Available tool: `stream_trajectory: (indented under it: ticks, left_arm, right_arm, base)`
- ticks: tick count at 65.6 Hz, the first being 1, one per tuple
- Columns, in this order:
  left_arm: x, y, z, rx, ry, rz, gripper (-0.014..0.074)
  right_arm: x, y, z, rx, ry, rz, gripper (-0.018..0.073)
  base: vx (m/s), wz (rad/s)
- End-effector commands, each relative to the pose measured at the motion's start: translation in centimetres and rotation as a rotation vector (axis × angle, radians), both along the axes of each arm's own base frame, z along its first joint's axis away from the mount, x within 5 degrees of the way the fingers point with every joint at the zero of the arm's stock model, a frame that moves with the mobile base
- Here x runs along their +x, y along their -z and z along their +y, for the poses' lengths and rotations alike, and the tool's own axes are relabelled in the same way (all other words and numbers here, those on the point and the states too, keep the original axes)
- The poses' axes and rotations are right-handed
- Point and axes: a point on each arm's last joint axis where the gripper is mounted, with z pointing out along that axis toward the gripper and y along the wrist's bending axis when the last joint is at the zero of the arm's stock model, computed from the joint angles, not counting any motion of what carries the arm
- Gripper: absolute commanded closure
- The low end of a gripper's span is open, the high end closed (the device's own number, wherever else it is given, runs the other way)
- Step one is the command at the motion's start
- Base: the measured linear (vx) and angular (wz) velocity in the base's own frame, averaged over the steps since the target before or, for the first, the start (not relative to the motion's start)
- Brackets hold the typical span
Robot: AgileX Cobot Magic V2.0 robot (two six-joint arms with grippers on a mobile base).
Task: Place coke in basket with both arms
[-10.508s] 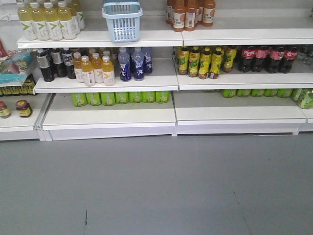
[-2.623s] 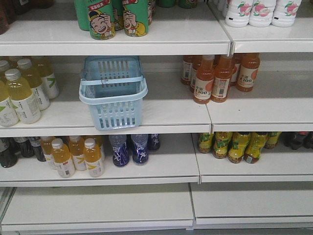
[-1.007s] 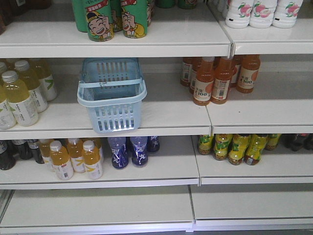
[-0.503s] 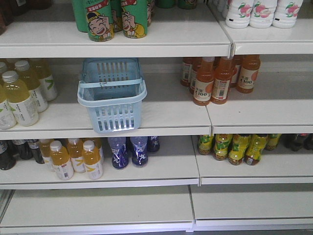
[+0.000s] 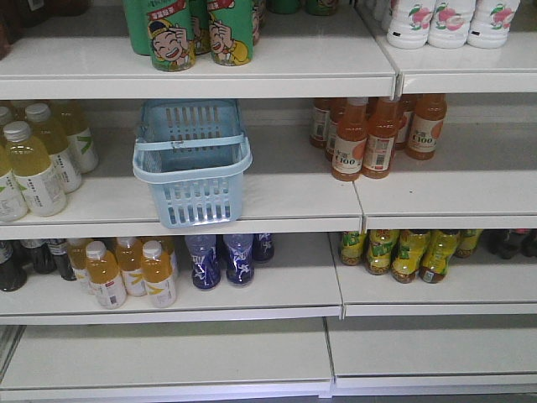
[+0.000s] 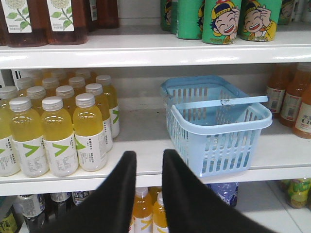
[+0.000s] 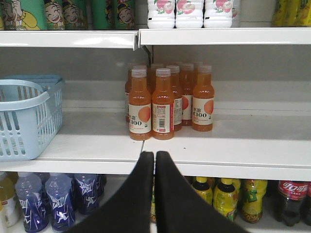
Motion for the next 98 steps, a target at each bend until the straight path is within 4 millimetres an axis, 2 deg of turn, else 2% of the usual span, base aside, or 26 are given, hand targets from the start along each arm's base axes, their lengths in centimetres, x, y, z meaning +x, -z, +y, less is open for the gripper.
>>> stream_trajectory:
  ticks: [1, 14, 29, 35, 45, 50, 59, 72, 88, 98]
  left_arm:
    - [0.1, -1.6, 0.0, -0.001, 0.001, -0.077, 0.0315]
    - [0.3, -1.0, 0.0, 0.051, 0.009, -0.019, 0.0172]
    - [1.6, -0.2, -0.1, 0.002, 0.015, 0.065, 0.0112]
    - [2.3, -0.1, -0.3, -0.132, 0.012, 0.065, 0.0112]
    - [4.0, 0.0, -0.4, -0.517, -0.039, 0.057, 0.0114]
    - [5.1, -0.1, -0.5, -0.630, -0.061, 0.086, 0.0114]
    - [8.1, -0.9, -0.9, -0.754, -0.068, 0.174, 0.0114]
    - [13.8, -1.9, -1.8, -0.950, -0.055, 0.314, 0.0115]
    - [21.1, -1.3, -3.6, -1.255, -0.002, 0.497, 0.0115]
    - [24.3, -0.6, -5.1, -1.312, 0.067, 0.526, 0.0115]
  right_arm:
    - [-0.1, -0.4, 0.0, -0.001, -0.002, -0.076, 0.0568]
    - [-0.1, -0.4, 0.0, -0.001, -0.002, -0.076, 0.0568]
    - [-0.1, -0.4, 0.0, -0.001, -0.002, -0.076, 0.0568]
    - [-0.1, -0.4, 0.0, -0.001, -0.002, -0.076, 0.0568]
    - [-0.1, -0.4, 0.0, -0.001, -0.002, -0.076, 0.0568]
    - [-0.1, -0.4, 0.0, -0.001, -0.002, -0.076, 0.0568]
    - [-0.1, -0.4, 0.0, -0.001, -0.002, -0.076, 0.0568]
    - [-0.1, -0.4, 0.0, -0.001, -0.002, -0.076, 0.0568]
    - [-0.1, -0.4, 0.0, -0.001, -0.002, -0.076, 0.0568]
    - [-0.1, -0.4, 0.0, -0.001, -0.002, -0.076, 0.0568]
  base:
    - [0.00, 0.00]
    - [0.00, 0.00]
    - [0.00, 0.00]
    - [0.00, 0.00]
    - [0.00, 0.00]
    - [0.00, 0.00]
    - [0.00, 0.00]
    - [0.00, 0.00]
    - [0.00, 0.00]
    - [0.00, 0.00]
